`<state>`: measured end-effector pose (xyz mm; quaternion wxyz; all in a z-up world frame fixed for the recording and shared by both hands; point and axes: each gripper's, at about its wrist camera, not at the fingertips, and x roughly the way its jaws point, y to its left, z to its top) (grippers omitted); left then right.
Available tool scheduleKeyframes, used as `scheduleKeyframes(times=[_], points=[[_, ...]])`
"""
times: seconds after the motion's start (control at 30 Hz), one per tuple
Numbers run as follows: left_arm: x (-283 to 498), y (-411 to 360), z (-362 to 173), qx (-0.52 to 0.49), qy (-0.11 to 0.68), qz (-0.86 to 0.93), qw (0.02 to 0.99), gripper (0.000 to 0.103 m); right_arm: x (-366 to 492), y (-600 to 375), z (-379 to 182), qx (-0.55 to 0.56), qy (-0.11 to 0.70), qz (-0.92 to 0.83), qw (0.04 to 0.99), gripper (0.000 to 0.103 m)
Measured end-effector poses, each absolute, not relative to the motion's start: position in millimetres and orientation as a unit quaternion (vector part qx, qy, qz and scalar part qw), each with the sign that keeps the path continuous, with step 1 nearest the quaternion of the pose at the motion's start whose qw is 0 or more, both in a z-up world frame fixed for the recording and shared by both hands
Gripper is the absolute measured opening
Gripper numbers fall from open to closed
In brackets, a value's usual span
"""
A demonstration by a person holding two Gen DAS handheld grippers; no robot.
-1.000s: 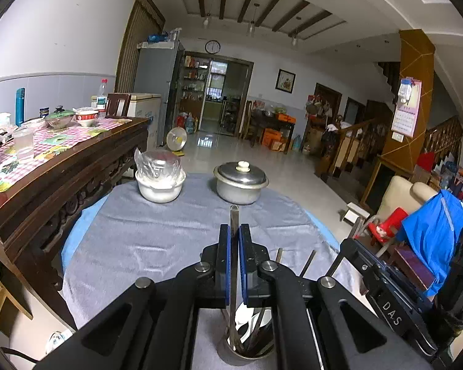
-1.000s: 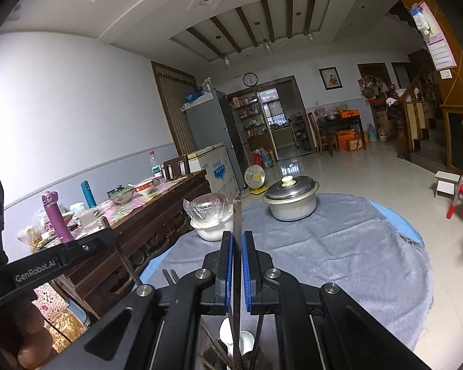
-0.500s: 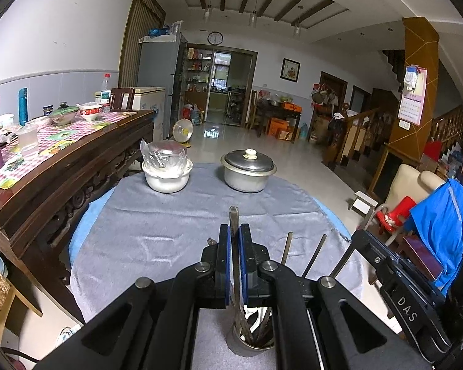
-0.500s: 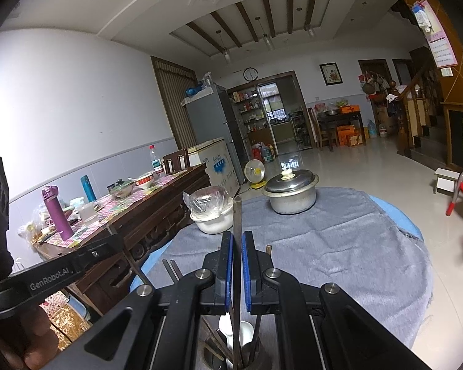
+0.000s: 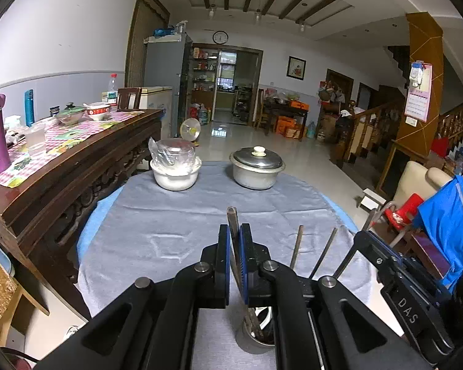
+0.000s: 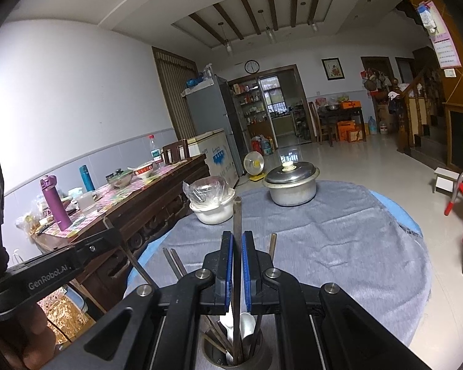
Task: Organize utensils
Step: 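Lower the left tool's chopstick into the cup while the right tool lowers its chopstick in, then open the left tool over the cup while the right tool releases its chopstick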
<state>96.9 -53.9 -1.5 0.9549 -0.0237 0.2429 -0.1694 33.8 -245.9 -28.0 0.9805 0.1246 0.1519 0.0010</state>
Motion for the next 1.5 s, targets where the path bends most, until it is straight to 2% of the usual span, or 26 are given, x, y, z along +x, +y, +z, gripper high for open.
scheduleKeyframes(times=[1.5], points=[[98,-51,-13,-0.023,0.248,-0.144,0.958,0.007,44,-242,-43,0.112,0.170,-0.004,0.979,0.007]])
